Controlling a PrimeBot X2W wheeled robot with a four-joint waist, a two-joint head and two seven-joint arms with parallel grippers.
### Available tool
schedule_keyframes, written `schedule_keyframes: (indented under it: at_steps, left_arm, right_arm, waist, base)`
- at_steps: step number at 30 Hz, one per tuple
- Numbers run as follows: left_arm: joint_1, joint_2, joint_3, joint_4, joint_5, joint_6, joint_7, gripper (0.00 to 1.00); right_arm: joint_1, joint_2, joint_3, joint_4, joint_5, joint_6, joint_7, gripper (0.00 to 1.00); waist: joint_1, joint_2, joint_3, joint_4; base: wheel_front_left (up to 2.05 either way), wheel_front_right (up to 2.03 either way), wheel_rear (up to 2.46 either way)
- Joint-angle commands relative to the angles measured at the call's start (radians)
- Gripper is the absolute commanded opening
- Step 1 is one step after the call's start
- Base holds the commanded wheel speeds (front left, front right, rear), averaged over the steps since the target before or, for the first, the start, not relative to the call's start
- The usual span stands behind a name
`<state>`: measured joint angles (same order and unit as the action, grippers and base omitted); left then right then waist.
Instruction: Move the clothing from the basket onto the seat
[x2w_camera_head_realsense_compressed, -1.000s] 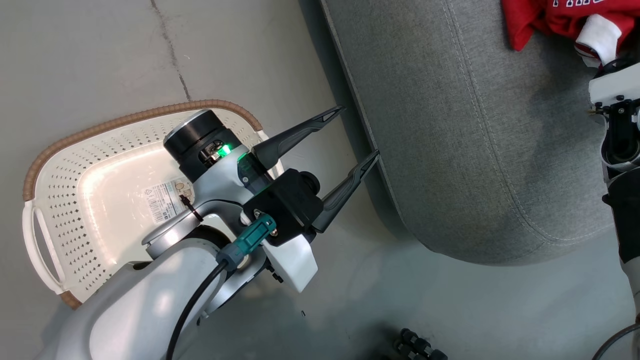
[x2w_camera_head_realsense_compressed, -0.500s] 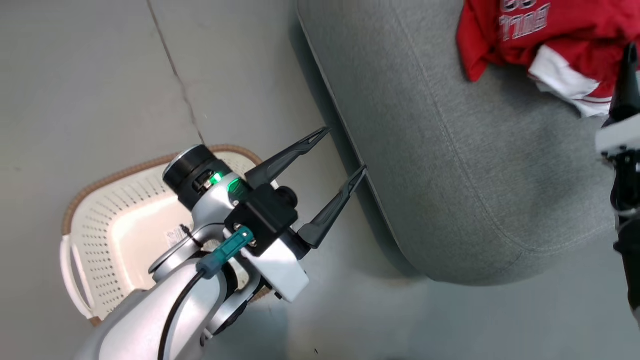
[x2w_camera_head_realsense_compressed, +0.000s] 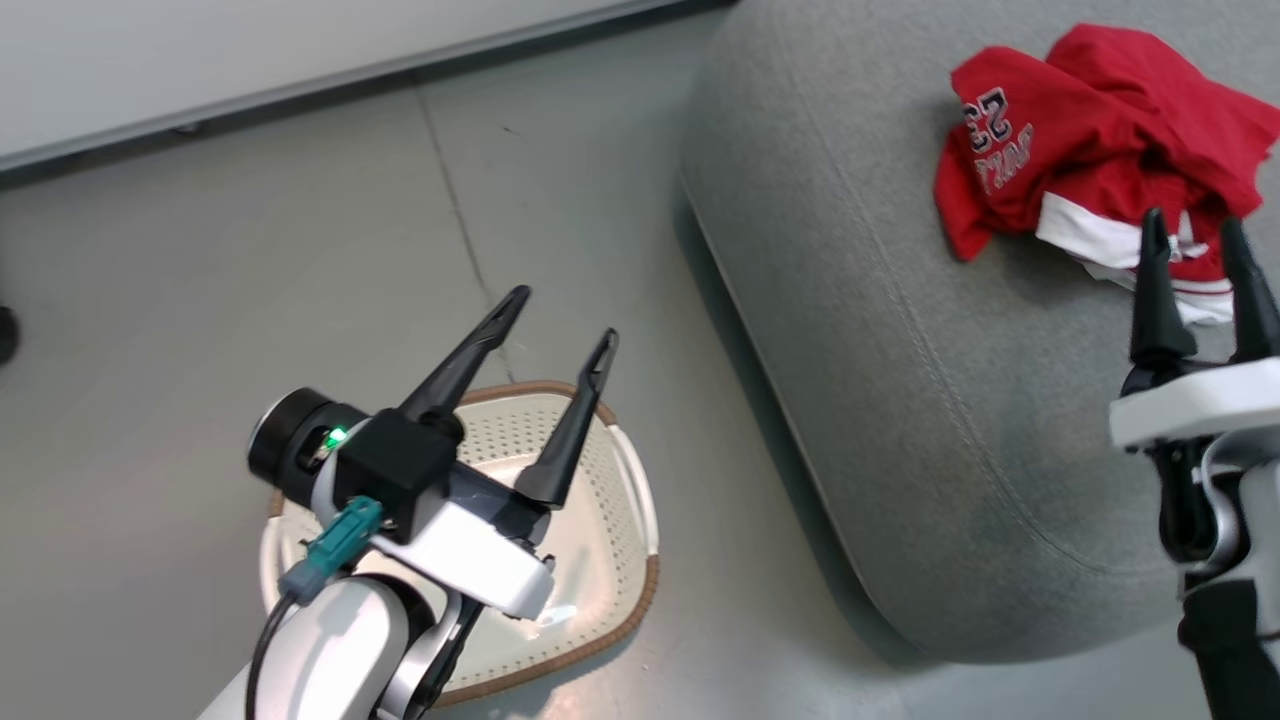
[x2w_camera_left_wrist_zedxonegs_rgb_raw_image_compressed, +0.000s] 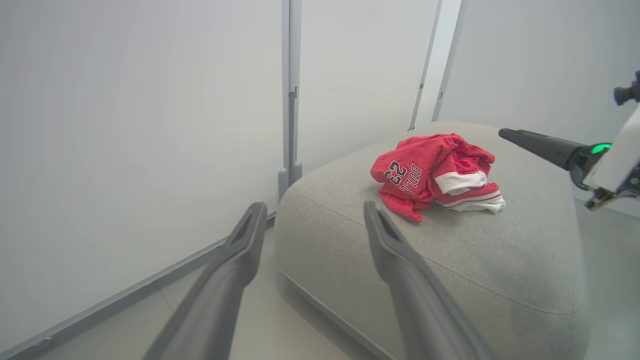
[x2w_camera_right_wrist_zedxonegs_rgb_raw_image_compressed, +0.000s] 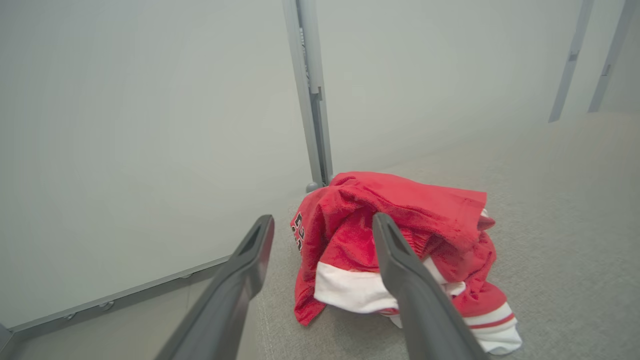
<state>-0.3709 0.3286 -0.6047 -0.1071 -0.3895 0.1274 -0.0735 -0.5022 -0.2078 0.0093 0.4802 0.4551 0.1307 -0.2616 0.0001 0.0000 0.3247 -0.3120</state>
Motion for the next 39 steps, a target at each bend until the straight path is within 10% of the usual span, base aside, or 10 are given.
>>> schedule_keyframes:
  at_steps: [1, 19, 39]
  left_arm:
    - [0.023, 0.000, 0.019, 0.002, -0.013, 0.020, -0.015, 1.00]
    - [0.183, 0.024, 0.259, 0.045, -0.108, 0.094, -0.186, 1.00]
    - [0.446, -0.037, 0.469, 0.048, -0.039, -0.002, -0.192, 1.00]
  right_arm:
    - [0.039, 0.001, 0.006, -0.042, -0.018, 0.000, -0.003, 1.00]
    - [0.316, 0.104, 0.025, -0.454, -0.158, 0.000, 0.166, 1.00]
    - [0.488, 0.139, 0.002, -0.572, -0.226, 0.000, 0.251, 1.00]
  waist:
    - [-0.0001, 0.0000, -0.047, 0.050]
    - [-0.0001, 0.0000, -0.142, 0.197]
    - [-0.0001, 0.0000, -0.250, 0.252]
  base:
    - [0.00, 0.00, 0.00]
    - [0.00, 0.00, 0.00]
    - [0.00, 0.00, 0.00]
